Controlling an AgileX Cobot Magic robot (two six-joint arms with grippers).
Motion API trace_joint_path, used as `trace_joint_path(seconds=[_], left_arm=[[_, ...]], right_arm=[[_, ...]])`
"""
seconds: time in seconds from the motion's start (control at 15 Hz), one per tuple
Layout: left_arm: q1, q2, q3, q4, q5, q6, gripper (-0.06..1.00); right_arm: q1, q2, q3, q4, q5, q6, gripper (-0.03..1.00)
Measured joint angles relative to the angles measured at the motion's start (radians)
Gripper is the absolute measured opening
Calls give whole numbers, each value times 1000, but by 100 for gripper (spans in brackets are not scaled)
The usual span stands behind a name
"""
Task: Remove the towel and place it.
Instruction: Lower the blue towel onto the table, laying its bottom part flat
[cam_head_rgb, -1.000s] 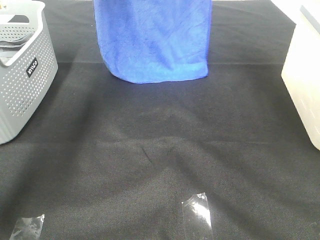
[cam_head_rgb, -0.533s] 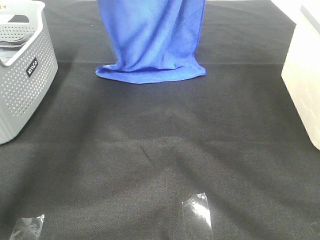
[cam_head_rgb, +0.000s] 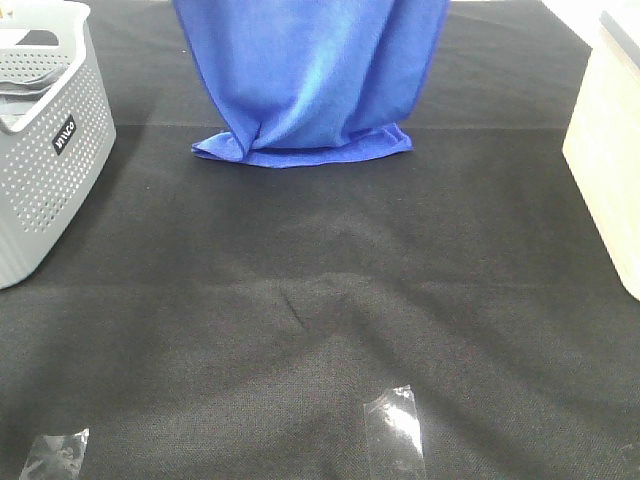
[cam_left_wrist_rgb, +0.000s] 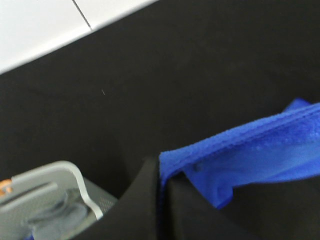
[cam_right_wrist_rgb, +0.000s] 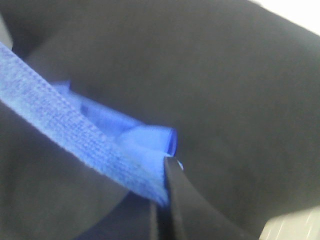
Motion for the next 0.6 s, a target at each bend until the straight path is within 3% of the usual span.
trace_joint_path(seconds=[0.33,0.6], left_arm=[[-1,-29,85,-89,46,-52,0],[-3,-254,494,-133,45,-51,0]], right_arm=[[0,-40,48,15,50,90,0],[1,-178,256,52,50,119,0]])
